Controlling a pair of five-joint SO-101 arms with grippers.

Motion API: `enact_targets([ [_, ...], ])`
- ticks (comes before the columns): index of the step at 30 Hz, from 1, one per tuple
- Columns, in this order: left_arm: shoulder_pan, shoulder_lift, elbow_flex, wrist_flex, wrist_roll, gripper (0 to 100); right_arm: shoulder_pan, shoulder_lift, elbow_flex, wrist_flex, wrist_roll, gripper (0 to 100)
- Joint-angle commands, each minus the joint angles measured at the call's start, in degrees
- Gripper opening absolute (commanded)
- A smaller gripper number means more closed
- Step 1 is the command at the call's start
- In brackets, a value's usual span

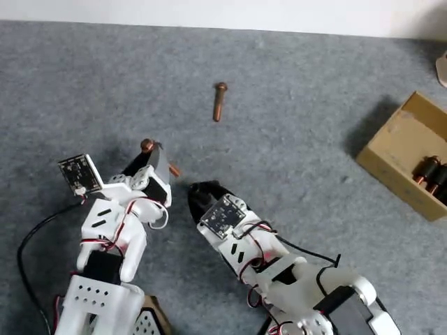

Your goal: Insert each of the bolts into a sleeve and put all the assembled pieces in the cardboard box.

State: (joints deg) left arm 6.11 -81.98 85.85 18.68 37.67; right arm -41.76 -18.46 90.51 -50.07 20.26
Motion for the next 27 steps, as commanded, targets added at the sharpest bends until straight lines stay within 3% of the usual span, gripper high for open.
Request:
enact_targets([
  [1,1.4,-1.6,-1.3,0.9,-0.1,0,-0.7,-2.5,-0.2,-1.5,0.7,0.4],
  [14,5.4,-1.7,-2.4,4.5,-4.3,0,-0.7,-16.2,7.3,-0.8,0.8,0.5],
  [19,5.4,-1.7,-2.6,4.1,-4.3,0,-2.2,-21.2,7.3,7.4,0.4,0.5],
  [27,-0.2,-8.1,-3.8,5.2,-4.3,0,-2.4,-24.1,7.3,12.6,0.4,0.5],
])
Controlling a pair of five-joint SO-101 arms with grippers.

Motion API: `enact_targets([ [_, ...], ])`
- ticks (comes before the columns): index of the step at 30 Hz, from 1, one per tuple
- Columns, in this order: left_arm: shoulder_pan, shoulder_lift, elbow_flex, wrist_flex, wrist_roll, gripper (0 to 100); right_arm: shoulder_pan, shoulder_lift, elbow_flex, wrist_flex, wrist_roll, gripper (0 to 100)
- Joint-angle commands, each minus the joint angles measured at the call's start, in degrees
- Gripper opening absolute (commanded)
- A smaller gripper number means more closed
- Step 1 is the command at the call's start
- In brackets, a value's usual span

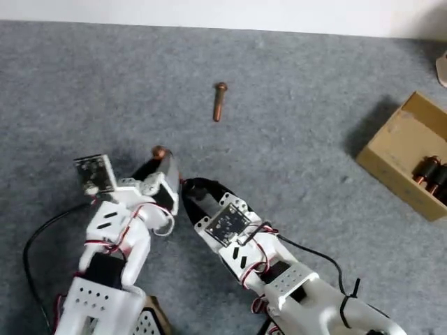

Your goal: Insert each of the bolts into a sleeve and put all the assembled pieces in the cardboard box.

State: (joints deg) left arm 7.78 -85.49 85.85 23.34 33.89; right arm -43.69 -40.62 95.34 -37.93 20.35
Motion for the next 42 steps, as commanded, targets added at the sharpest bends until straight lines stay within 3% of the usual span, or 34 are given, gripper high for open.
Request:
enact_targets([
  [1,-1.8,-6.7,-3.6,2.1,-0.5,0,-0.6,-2.0,2.4,0.7,0.3,0.5],
  [7,-1.7,-20.3,-2.5,9.5,-0.4,0,-0.6,-2.0,2.3,0.7,0.3,0.5],
  [42,4.5,-18.5,-0.8,11.9,-0.7,0,-2.9,-2.6,2.8,0.3,0.7,0.5],
])
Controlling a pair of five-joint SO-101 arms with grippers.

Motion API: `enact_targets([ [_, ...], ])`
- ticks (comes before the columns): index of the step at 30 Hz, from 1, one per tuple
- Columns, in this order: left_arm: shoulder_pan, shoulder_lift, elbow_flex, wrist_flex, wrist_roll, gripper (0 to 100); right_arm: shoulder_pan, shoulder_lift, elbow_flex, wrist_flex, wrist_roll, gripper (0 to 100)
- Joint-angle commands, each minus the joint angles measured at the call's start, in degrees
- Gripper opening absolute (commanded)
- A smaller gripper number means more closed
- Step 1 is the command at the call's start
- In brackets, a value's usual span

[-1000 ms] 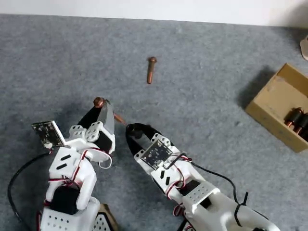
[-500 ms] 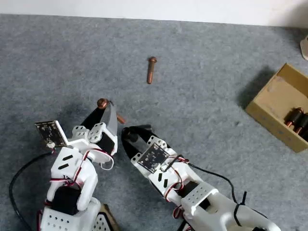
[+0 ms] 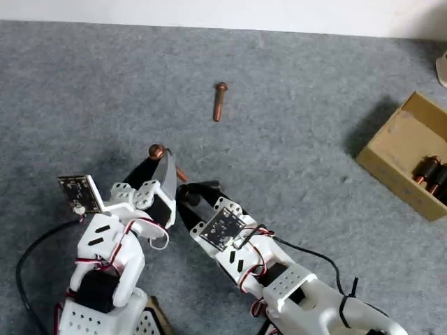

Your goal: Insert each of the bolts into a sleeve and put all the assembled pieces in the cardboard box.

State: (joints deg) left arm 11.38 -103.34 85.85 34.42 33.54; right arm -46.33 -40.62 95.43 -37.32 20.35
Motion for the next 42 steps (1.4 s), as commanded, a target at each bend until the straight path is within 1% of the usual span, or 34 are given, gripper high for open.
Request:
enact_targets([
  [1,0.9,-0.6,-0.8,0.8,-0.4,0,-0.2,-2.6,2.7,-0.3,0.7,0.5],
  [5,0.7,-0.6,-0.7,0.8,-0.4,0,0.7,-3.4,2.7,-0.3,0.7,0.5],
  [10,1.4,-0.7,-0.8,2.6,-0.4,0,1.5,-10.5,5.6,0.2,0.6,0.5],
  [15,4.3,-0.7,-0.7,3.8,-0.4,0,1.5,-17.6,7.7,8.1,0.3,0.5],
  [21,4.2,-0.8,-1.4,3.8,-0.4,0,1.2,-23.3,7.7,14.7,0.2,0.5],
  [26,3.9,-0.9,-1.8,3.7,-0.6,0,0.0,-23.3,7.6,15.6,0.2,0.5],
  [33,-5.1,-0.9,-7.5,3.9,0.4,0,0.0,-23.3,7.6,15.9,0.3,0.5],
  [36,-6.7,-0.9,-8.3,4.0,2.5,0,0.0,-23.3,7.7,16.0,0.3,0.5],
  [42,-6.9,-0.9,-11.5,4.0,2.5,0,-0.3,-23.3,7.8,17.5,0.6,0.5],
])
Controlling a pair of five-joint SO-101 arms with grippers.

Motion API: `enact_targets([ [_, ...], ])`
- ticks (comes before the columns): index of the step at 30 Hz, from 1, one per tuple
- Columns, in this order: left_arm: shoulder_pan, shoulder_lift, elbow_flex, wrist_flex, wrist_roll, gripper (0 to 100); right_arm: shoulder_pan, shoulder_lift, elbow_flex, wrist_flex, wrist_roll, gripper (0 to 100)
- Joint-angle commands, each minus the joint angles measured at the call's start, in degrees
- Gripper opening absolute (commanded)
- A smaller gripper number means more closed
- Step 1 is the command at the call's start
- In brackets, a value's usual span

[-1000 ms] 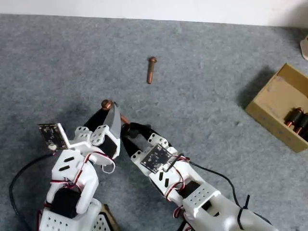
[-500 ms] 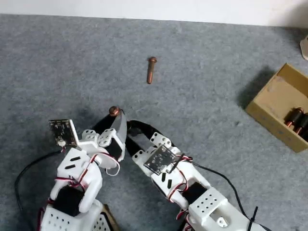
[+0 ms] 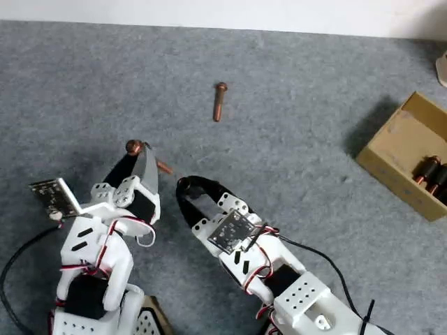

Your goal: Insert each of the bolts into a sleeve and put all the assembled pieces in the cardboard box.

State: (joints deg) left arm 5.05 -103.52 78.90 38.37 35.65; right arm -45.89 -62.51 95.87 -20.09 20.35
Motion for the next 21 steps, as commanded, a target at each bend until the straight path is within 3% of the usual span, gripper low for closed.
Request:
enact_targets([
  [1,-0.3,-0.7,-5.0,0.2,0.4,0,-0.7,-1.4,7.3,0.2,0.6,0.5],
  [11,2.2,-0.7,-9.6,7.6,-0.4,0,-0.7,-1.4,7.3,0.2,0.7,0.5],
  [21,6.0,-0.7,-9.5,8.1,-2.8,0,-0.7,-1.4,7.3,0.2,0.7,0.5],
])
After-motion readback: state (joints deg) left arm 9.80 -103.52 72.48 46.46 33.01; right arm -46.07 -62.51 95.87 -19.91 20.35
